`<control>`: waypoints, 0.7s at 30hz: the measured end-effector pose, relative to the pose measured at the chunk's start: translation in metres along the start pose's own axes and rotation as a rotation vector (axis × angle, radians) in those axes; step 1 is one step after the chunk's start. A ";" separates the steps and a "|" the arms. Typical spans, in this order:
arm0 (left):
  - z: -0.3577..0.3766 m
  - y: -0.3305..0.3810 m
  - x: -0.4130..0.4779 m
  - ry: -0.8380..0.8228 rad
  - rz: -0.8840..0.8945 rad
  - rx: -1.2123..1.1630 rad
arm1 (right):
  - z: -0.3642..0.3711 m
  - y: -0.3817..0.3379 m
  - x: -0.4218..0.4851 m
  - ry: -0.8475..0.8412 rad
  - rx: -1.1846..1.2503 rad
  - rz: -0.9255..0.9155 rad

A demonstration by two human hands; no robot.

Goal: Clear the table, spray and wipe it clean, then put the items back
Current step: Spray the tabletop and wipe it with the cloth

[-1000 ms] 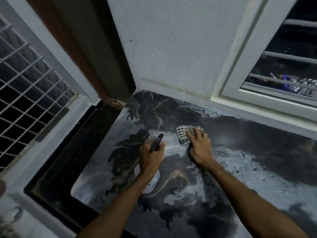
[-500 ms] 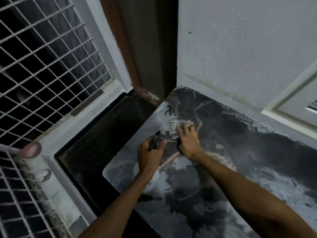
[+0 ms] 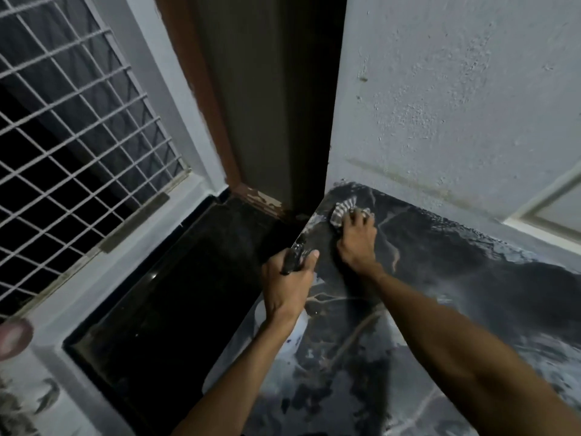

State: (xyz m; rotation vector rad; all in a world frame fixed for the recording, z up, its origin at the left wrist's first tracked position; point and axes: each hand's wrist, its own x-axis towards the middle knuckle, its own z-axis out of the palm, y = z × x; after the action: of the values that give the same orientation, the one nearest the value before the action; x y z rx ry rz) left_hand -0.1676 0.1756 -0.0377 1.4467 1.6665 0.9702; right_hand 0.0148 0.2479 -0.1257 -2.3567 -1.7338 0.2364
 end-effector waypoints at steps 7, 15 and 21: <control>0.016 -0.001 0.032 -0.037 0.071 -0.037 | 0.002 -0.018 0.038 -0.041 0.031 -0.155; 0.034 0.010 0.055 -0.043 0.114 -0.059 | -0.001 -0.005 0.063 -0.035 -0.007 -0.241; 0.047 0.012 0.068 -0.030 0.162 0.026 | 0.000 -0.003 0.091 -0.091 -0.088 -0.270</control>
State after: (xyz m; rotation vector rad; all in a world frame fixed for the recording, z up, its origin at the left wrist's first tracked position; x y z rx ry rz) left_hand -0.1286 0.2483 -0.0514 1.6259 1.5641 1.0132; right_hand 0.0390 0.3360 -0.1251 -2.1655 -2.1209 0.2307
